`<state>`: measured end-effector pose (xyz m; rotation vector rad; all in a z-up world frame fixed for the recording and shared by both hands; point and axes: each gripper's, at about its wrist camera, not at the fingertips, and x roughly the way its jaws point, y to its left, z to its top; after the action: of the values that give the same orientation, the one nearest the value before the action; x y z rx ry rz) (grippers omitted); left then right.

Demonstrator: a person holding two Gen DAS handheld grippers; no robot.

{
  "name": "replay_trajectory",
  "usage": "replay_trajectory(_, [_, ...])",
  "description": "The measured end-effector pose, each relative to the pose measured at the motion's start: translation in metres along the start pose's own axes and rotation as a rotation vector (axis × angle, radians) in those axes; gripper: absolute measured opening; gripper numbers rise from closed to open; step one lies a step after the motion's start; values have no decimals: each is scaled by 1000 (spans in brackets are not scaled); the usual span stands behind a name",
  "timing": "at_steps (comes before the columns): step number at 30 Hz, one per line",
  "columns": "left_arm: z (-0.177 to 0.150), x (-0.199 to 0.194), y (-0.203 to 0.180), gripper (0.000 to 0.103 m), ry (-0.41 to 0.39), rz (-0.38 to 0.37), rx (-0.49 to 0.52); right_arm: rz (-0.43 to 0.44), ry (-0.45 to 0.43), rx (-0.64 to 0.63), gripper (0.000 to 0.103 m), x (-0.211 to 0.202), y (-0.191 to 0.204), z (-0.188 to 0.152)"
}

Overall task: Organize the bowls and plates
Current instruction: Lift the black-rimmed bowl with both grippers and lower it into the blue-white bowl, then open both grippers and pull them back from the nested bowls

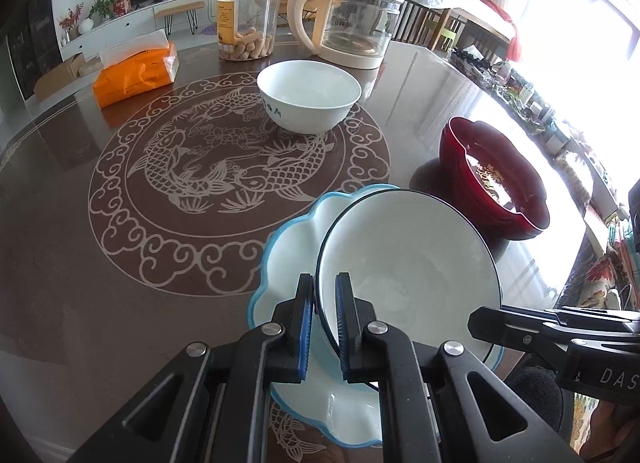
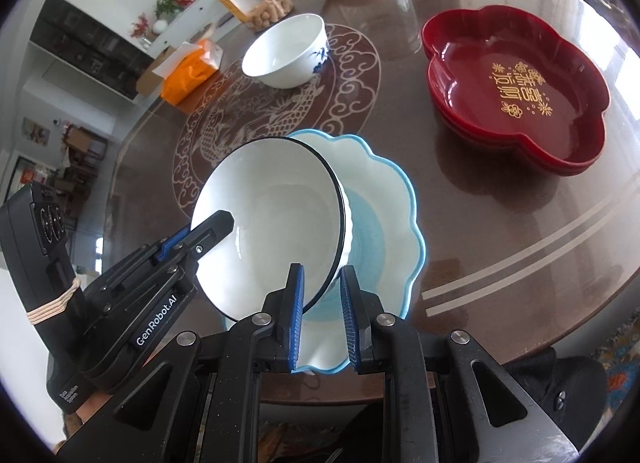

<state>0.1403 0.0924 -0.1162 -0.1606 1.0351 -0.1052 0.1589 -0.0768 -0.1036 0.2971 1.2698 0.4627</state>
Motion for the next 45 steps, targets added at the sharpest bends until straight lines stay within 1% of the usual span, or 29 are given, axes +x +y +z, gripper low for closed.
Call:
replay_trajectory(8, [-6, 11, 1, 10, 19, 2, -7, -5, -1, -3, 21, 6, -6, -1])
replay_trajectory(13, [-7, 11, -1, 10, 9, 10, 1, -2, -7, -6, 21, 7, -8, -3])
replay_trajectory(17, [-8, 10, -4, 10, -3, 26, 12, 4, -18, -24, 21, 6, -8, -4])
replay_trajectory(18, [-8, 9, -5, 11, -1, 36, 16, 8, -24, -28, 23, 6, -8, -4])
replay_trajectory(20, [-9, 8, -7, 11, 0, 48, 19, 19, -41, -25, 24, 5, -10, -4])
replay_trajectory(21, [-9, 7, -6, 11, 0, 46, 15, 30, -47, -20, 25, 4, -11, -5])
replay_trajectory(25, [-10, -8, -3, 11, -38, 41, 7, 60, -79, 3, 41, -5, -18, -9])
replay_trajectory(26, [-10, -13, -4, 11, -52, 43, 11, 64, -95, 3, 42, -10, -19, -11])
replay_trajectory(28, [-11, -26, -5, 11, -76, 42, 16, 62, -143, -5, 48, -23, -19, -16])
replay_trajectory(29, [-13, -33, -5, 12, -91, 38, 21, 56, -184, -12, 50, -31, -19, -20])
replay_trajectory(30, [-15, -41, -5, 12, -107, 38, 24, 38, -237, -27, 55, -41, -17, -26])
replay_trajectory(31, [-18, -48, -5, 12, -125, 40, 26, 2, -298, -49, 59, -50, -14, -33])
replay_trajectory(34, [-30, -67, -2, 12, -164, 56, 28, -154, -518, -119, 66, -74, -3, -67])
replay_trajectory(37, [-47, -77, 6, 14, -177, 91, 22, -255, -717, -170, 67, -84, 10, -112])
replay_trajectory(39, [-57, -80, 14, 14, -169, 114, 1, -310, -825, -224, 69, -86, 18, -139])
replay_trajectory(40, [-62, -81, 18, 14, -166, 127, -5, -329, -863, -251, 71, -87, 23, -151])
replay_trajectory(42, [-71, -83, 23, 14, -166, 158, -10, -346, -911, -307, 73, -88, 31, -164])
replay_trajectory(45, [-80, -86, 29, 14, -167, 192, -17, -363, -937, -350, 74, -89, 37, -166])
